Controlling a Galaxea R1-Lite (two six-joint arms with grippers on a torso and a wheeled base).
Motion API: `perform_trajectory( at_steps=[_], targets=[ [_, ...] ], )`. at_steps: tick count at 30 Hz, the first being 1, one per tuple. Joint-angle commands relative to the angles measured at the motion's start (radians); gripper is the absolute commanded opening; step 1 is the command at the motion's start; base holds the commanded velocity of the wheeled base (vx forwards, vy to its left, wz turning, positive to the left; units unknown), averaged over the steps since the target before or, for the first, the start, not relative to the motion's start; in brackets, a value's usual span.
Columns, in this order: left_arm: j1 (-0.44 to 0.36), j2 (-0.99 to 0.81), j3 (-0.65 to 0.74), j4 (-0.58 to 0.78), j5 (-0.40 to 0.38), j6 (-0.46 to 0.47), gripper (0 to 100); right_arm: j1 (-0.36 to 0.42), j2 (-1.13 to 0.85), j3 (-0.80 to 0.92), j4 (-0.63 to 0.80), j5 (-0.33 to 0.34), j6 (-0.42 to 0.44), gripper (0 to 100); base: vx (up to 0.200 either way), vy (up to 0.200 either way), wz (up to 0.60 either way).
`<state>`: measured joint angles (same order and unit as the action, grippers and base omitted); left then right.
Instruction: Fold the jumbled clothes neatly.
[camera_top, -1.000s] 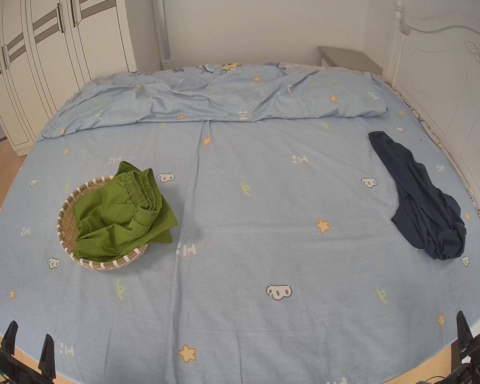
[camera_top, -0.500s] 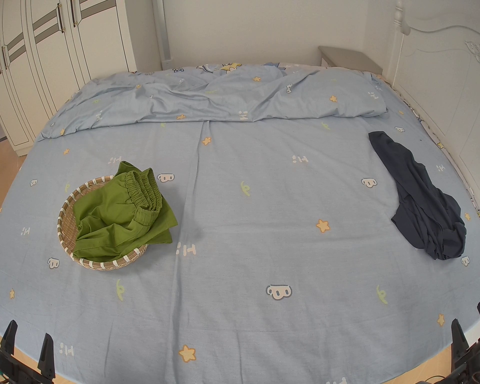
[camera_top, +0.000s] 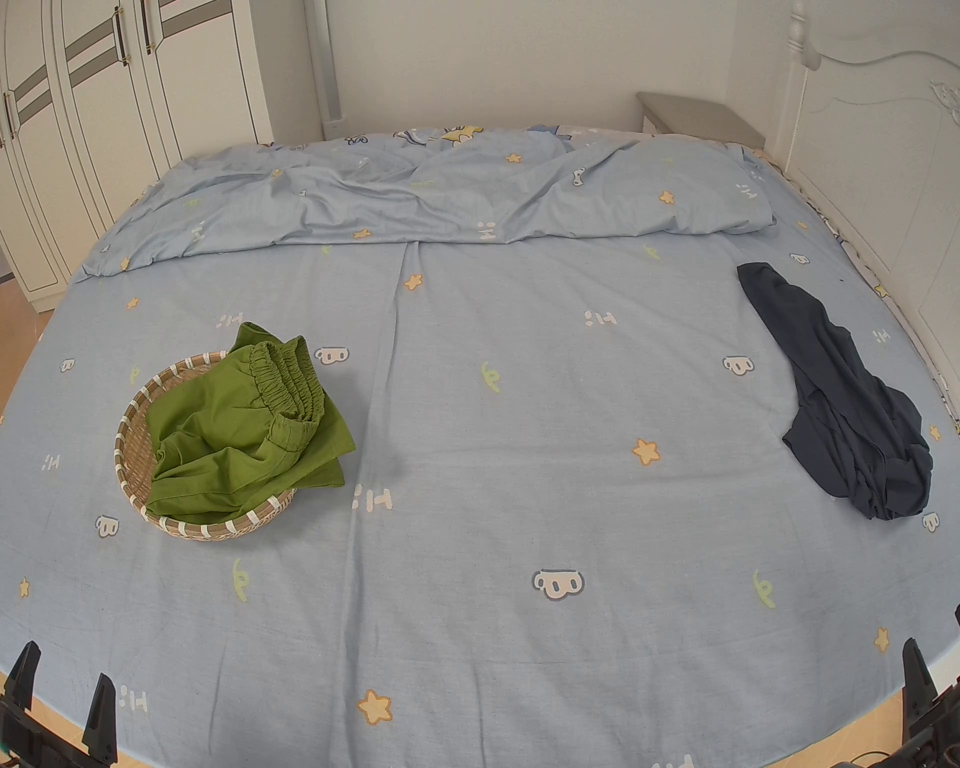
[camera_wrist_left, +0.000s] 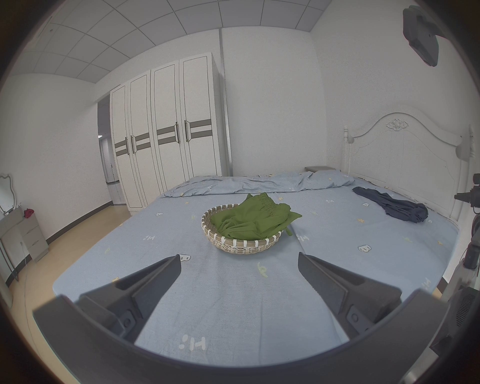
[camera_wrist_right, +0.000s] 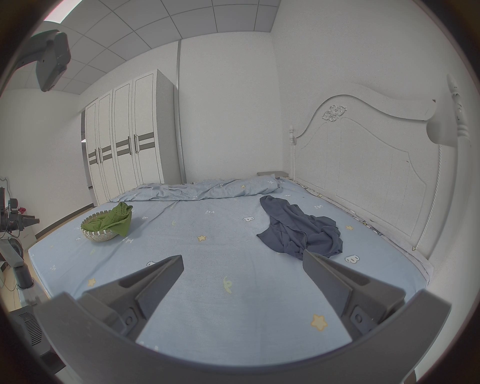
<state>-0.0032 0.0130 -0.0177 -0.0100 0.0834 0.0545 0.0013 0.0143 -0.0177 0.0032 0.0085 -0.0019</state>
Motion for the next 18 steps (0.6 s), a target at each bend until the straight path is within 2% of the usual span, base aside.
perform_trajectory(
  at_steps=[1,18],
  targets=[
    [0.0,-0.013,0.005,-0.001,0.001,-0.004,100,0.0,-0.005,0.018,0.0,0.001,0.0,100,0.0,0.0,0.0],
    [0.0,-0.013,0.005,0.001,-0.001,-0.004,100,0.0,-0.005,0.018,0.0,-0.001,0.002,100,0.0,0.0,0.0]
  ],
)
